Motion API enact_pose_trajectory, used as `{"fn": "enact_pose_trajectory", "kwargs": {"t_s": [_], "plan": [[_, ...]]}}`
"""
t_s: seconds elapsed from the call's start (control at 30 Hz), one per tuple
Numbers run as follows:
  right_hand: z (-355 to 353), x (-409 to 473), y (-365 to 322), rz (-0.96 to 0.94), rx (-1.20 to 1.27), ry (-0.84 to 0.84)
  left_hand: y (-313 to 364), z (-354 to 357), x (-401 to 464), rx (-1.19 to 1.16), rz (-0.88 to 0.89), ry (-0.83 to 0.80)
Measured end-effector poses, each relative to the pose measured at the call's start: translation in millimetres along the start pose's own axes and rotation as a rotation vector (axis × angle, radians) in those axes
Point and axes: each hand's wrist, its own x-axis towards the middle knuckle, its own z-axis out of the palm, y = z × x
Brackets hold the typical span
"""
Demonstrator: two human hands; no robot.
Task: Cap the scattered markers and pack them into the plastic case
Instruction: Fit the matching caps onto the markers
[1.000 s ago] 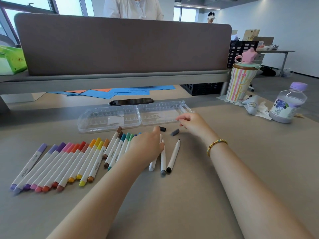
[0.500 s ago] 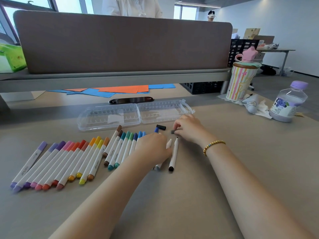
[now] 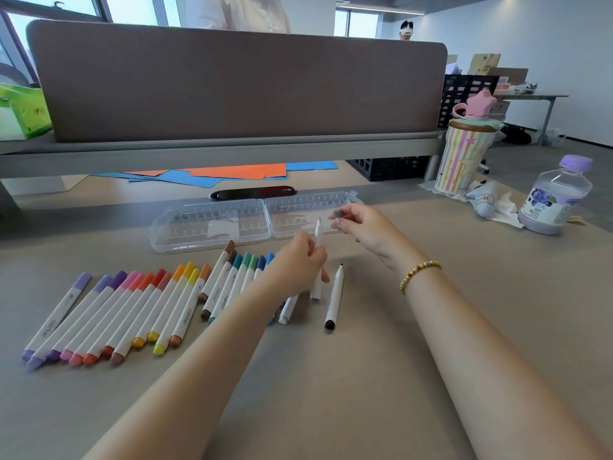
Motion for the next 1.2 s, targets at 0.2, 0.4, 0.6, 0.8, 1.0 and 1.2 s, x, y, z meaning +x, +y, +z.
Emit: {"fn": "enact_pose_trajectory", "kwargs": {"t_s": [0.2, 0.4, 0.6, 0.8, 1.0, 1.2], "plan": [[-3.3, -3.5, 2.4, -0.067, 0.012, -0.035, -6.2, -1.9, 0.9, -0.009, 0.025, 0.062], [-3.2, -2.6, 1.9, -0.048, 0.089, 0.007, -8.5, -1.8, 2.0, 0.044, 0.033, 0.045], [-0.8, 1.0, 3.4, 0.083, 0.425, 0.032, -7.1, 1.1, 1.9, 0.029, 0.038, 0.026], [-4.5, 0.4, 5.4, 0.077, 0.46, -0.033, -8.3, 0.1, 1.9, 0.007, 0.062, 0.052], [-6.5, 0.4, 5.4, 0.065, 0.409, -0.077, -9.2, 1.7, 3.1, 0.004, 0.072, 0.06], [-0.9, -0.4, -0.3, 0.038, 0.224, -0.145, -9.5, 1.0, 4.3, 0.05, 0.059, 0.072]]}}
